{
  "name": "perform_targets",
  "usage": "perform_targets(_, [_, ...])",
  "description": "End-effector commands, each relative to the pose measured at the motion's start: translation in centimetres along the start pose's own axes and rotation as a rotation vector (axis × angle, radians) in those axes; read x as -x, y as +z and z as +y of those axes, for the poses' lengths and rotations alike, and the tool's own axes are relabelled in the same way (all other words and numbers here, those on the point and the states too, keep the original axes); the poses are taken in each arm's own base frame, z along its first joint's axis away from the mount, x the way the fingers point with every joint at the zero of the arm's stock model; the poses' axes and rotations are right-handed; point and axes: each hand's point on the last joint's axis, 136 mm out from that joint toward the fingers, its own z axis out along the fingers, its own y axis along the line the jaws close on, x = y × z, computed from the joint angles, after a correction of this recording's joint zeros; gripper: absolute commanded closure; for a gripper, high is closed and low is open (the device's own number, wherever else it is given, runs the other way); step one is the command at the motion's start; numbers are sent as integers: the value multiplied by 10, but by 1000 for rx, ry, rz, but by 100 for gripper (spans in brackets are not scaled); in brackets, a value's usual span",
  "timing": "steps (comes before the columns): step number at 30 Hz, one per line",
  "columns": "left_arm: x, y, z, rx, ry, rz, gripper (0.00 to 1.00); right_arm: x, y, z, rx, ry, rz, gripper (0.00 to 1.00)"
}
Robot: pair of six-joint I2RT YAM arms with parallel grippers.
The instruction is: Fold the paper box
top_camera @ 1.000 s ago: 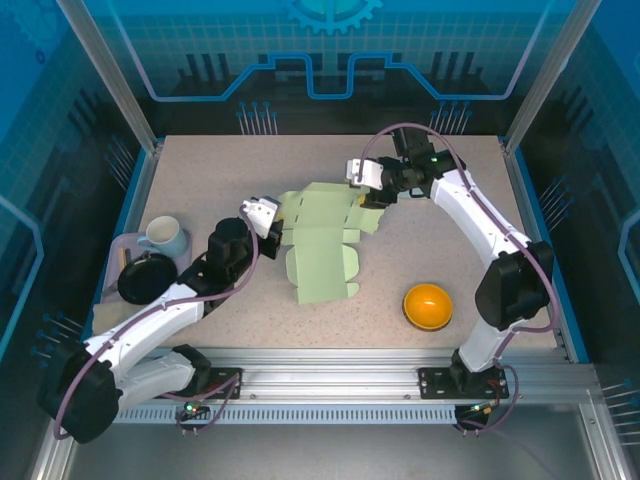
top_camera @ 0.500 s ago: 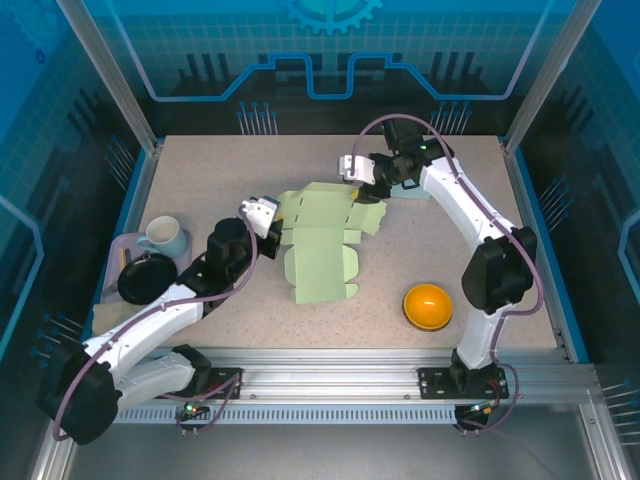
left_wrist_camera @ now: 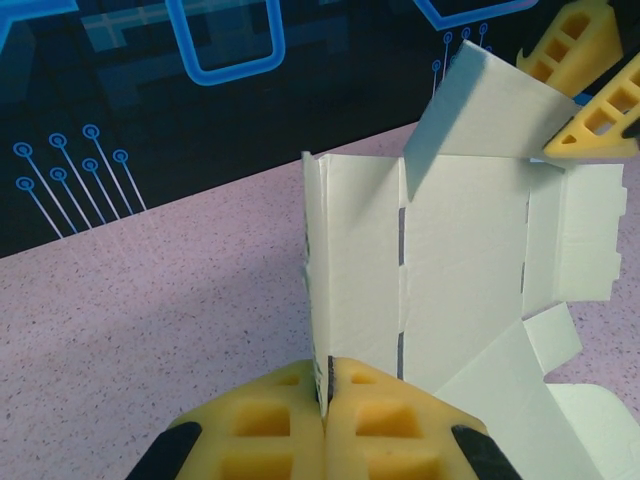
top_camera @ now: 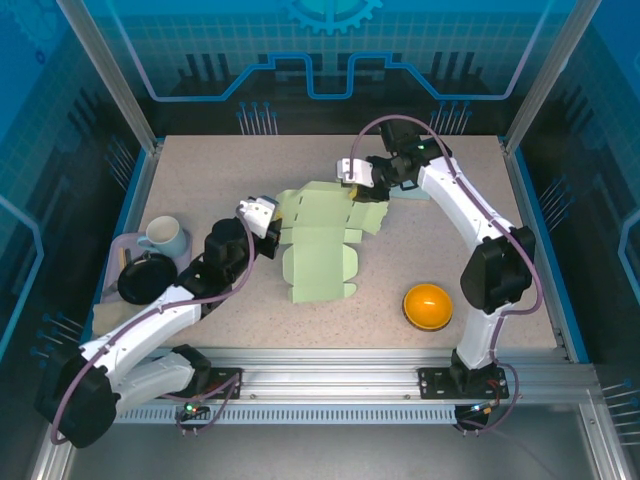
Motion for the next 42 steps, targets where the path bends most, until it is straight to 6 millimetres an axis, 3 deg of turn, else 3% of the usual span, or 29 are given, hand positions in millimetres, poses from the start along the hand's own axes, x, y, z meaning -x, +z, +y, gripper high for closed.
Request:
perform_targets(1, [8, -4, -4, -19, -20, -31, 100, 8, 0, 5, 29, -8, -12, 84])
perform_targets(4, [7, -2, -2, -2, -27, -16, 100, 4, -1, 4, 14, -14, 19, 100])
perform_targets(6, [9, -3, 7, 45, -56, 2, 100, 0, -3, 2, -5, -15, 50, 100])
perform_targets(8, [17, -7, 18, 103, -90, 5, 90, -3, -7, 1, -27, -19, 78, 100])
perform_targets(10, [30, -17, 32, 172, -138, -33, 68, -4, -12, 2, -44, -20, 96, 100])
perform_targets(13, [57, -31, 44, 191, -217, -122, 53, -7, -19, 3, -71, -29, 135, 100])
perform_targets(18, [90, -23, 48, 124, -381, -63, 50, -10, -25, 2, -103, -7, 189, 100])
perform_targets(23, [117, -3, 16, -41, -670, 77, 54, -15, -24, 3, -115, 40, 228, 100])
perform_targets(25, [116, 14, 4, -65, -781, 189, 52, -17, -22, 4, -111, 62, 233, 100])
perform_targets(28, [95, 38, -5, -27, -889, 340, 51, -20, -17, 8, -99, 81, 237, 100])
perform_targets(31, [81, 58, -11, 0, -949, 390, 51, -19, -14, 10, -99, 102, 227, 100])
perform_targets(42, [36, 89, -43, 52, -1077, 535, 49, -19, -3, 25, -81, 118, 203, 100])
